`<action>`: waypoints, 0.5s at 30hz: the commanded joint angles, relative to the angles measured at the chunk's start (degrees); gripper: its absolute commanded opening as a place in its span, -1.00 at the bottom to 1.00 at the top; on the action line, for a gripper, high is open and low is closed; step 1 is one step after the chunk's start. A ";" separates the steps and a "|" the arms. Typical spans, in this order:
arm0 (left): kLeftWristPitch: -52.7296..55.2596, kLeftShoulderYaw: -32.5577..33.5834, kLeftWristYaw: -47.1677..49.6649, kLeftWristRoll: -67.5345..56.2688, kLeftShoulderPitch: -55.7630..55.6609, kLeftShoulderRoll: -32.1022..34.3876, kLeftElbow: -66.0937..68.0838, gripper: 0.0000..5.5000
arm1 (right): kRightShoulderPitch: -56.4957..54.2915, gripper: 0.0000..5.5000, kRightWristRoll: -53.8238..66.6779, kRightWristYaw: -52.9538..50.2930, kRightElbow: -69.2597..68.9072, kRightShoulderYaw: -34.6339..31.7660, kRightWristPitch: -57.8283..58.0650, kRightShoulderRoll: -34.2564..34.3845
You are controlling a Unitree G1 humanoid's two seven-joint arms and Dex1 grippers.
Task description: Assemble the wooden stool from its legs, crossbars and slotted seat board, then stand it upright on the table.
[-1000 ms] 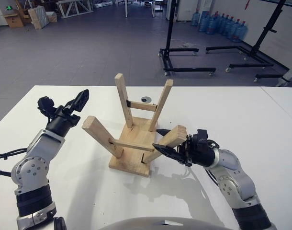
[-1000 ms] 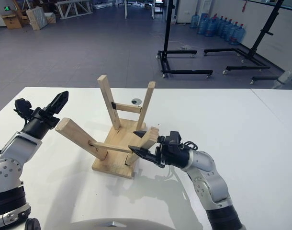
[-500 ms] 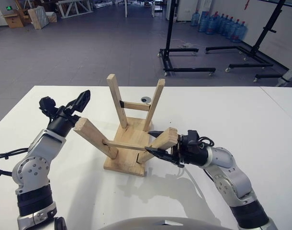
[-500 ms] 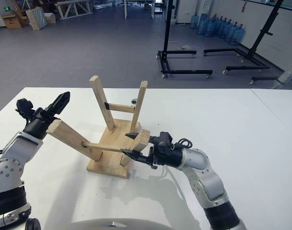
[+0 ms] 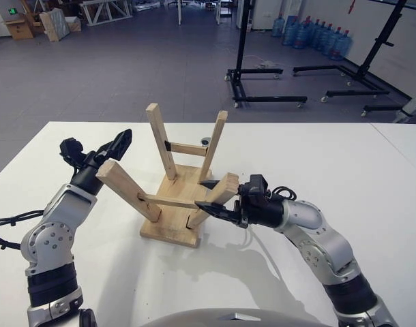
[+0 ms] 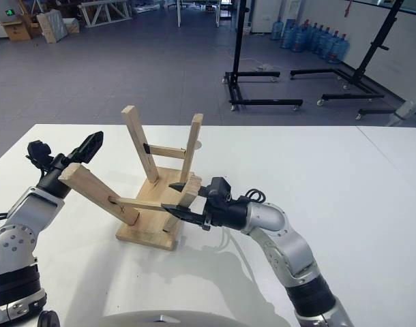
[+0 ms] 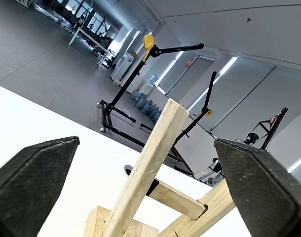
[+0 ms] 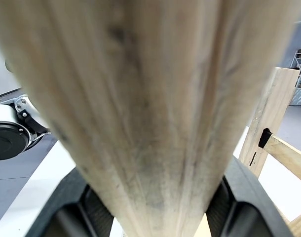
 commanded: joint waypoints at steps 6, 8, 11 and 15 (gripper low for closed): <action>-0.23 -0.21 -0.29 0.64 -0.20 -0.03 0.14 0.82 | -1.04 -0.25 0.47 -1.44 -0.80 0.02 3.14 1.40; -0.21 -0.21 -0.37 0.67 -0.19 -0.02 0.18 0.82 | -1.25 -0.25 -0.82 -1.10 -0.81 0.95 2.68 1.16; -0.19 -0.33 -0.45 0.81 -0.44 -0.10 0.38 0.82 | -0.88 -0.25 -2.57 -0.25 -0.99 2.17 1.31 0.73; -0.21 -0.50 -0.38 0.95 -0.58 -0.25 0.40 0.82 | 0.10 -0.25 -4.37 0.94 -0.81 2.95 -0.79 -0.06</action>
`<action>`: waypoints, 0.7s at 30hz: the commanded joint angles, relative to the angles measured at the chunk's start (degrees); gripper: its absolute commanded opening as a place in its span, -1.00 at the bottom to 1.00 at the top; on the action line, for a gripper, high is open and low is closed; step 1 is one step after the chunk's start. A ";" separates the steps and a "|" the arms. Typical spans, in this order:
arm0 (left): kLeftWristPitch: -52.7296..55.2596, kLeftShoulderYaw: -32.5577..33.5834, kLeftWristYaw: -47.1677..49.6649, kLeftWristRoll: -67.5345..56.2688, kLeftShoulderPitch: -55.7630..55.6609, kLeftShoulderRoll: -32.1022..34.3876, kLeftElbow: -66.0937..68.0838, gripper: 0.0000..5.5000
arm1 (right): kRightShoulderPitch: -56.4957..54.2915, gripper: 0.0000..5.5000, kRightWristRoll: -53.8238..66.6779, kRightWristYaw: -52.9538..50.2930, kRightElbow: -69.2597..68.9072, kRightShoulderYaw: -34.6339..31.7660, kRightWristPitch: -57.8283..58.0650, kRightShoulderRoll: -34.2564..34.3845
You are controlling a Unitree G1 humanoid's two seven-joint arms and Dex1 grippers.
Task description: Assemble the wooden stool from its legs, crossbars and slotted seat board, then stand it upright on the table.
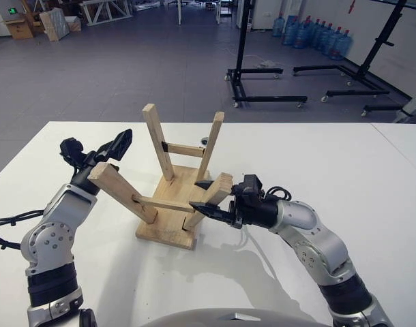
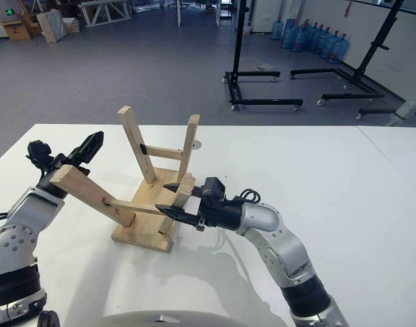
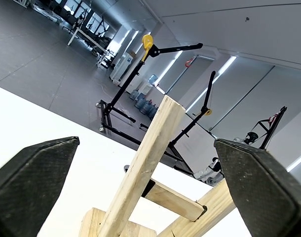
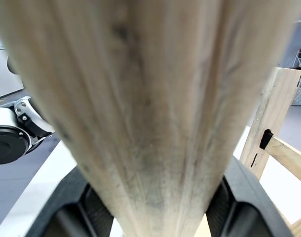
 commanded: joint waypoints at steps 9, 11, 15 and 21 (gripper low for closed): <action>-0.15 -0.46 0.35 0.44 -0.59 -0.23 0.12 0.82 | -2.24 -0.25 -2.47 -1.55 0.42 2.17 2.31 0.49; -0.21 -0.45 0.42 0.42 -0.59 -0.28 0.07 0.82 | -3.62 -0.25 -1.24 -2.93 0.50 1.87 4.39 1.71; -0.36 -0.60 0.43 0.48 -0.70 -0.43 0.17 0.82 | -5.57 -0.25 -0.69 -4.32 -0.08 1.76 8.30 2.45; -0.58 -0.71 0.32 0.66 -0.46 -0.77 0.05 0.82 | -5.50 -0.25 -4.19 -2.80 -0.30 4.51 8.76 0.12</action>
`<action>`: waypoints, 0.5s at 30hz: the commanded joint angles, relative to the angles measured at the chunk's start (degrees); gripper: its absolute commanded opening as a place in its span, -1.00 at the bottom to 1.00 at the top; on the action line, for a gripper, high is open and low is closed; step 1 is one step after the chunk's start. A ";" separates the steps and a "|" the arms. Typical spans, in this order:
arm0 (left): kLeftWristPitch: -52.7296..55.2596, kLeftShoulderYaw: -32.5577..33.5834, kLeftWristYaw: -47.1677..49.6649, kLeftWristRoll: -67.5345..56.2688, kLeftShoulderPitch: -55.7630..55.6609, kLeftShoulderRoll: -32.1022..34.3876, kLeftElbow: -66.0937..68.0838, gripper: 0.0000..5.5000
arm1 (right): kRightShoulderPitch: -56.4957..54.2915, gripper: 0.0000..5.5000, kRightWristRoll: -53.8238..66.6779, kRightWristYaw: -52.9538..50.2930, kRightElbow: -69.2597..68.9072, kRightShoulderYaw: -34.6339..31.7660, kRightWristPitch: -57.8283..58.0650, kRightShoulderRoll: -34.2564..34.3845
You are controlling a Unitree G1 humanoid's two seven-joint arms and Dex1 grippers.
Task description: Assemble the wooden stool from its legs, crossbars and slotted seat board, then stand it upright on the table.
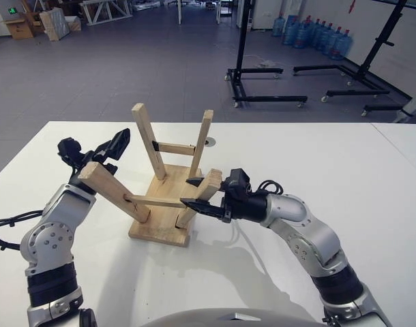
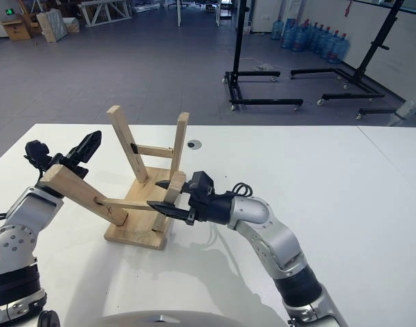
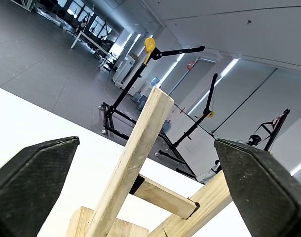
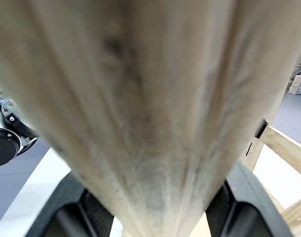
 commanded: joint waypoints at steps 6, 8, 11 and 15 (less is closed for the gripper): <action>0.16 -0.86 0.01 0.25 -0.34 -0.77 -0.17 0.82 | -0.71 -0.25 -2.24 -0.30 -0.82 3.53 1.55 -0.21; 0.18 -0.87 -0.05 0.33 -0.38 -0.82 -0.11 0.82 | -1.05 -0.25 -0.84 -1.40 -0.97 2.86 2.59 1.04; 0.22 -0.94 -0.22 0.53 -0.50 -0.92 0.08 0.82 | -1.58 -0.25 0.36 -2.40 -1.07 2.42 4.54 2.19; 0.10 -1.12 -0.26 0.71 -0.56 -1.02 0.14 0.82 | -2.14 -0.25 0.31 -2.51 -1.05 3.00 6.22 2.16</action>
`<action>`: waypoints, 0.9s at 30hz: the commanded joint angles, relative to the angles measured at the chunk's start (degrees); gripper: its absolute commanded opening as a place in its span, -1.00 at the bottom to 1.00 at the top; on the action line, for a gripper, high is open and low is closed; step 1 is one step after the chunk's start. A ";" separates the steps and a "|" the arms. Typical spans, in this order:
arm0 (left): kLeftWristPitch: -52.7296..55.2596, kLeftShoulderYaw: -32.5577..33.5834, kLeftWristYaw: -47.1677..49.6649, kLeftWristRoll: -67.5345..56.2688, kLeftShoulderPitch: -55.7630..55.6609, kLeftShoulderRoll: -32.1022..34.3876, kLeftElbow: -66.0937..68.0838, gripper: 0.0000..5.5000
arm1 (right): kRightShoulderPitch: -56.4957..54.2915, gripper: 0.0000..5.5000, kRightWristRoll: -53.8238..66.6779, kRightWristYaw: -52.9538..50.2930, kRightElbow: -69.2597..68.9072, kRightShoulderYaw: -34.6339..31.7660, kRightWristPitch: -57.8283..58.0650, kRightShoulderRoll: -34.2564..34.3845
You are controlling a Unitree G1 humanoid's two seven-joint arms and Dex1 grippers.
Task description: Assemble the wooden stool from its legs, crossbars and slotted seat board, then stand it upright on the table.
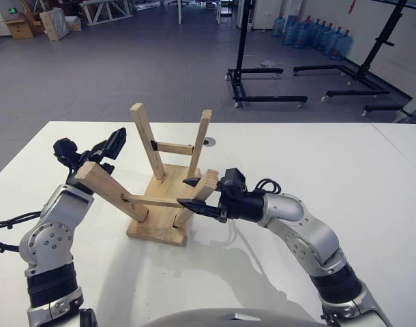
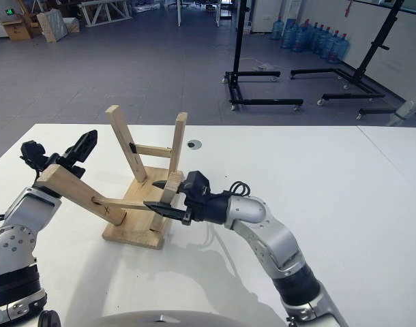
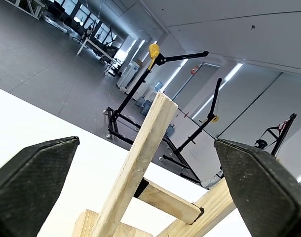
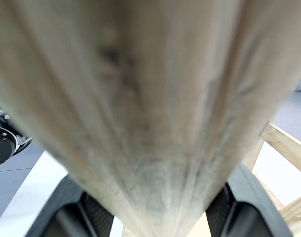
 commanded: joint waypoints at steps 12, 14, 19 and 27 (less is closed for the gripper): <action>1.00 -1.90 -0.72 -0.15 -0.69 -0.46 0.39 0.82 | 5.27 -0.25 -2.53 9.66 4.27 1.66 -12.88 -2.53; 1.06 -1.91 -0.76 -0.17 -0.63 -0.41 0.33 0.82 | 5.80 -0.25 -2.58 10.29 5.85 1.05 -14.76 -2.19; 1.11 -2.00 -0.64 -0.16 -0.67 -0.43 0.26 0.82 | 4.61 -0.25 -4.92 9.05 7.12 2.37 -14.19 -1.89; 1.27 -2.03 -0.47 -0.13 -0.53 -0.71 -0.05 0.82 | 2.60 -0.25 -6.04 6.72 5.28 4.58 -8.87 -2.80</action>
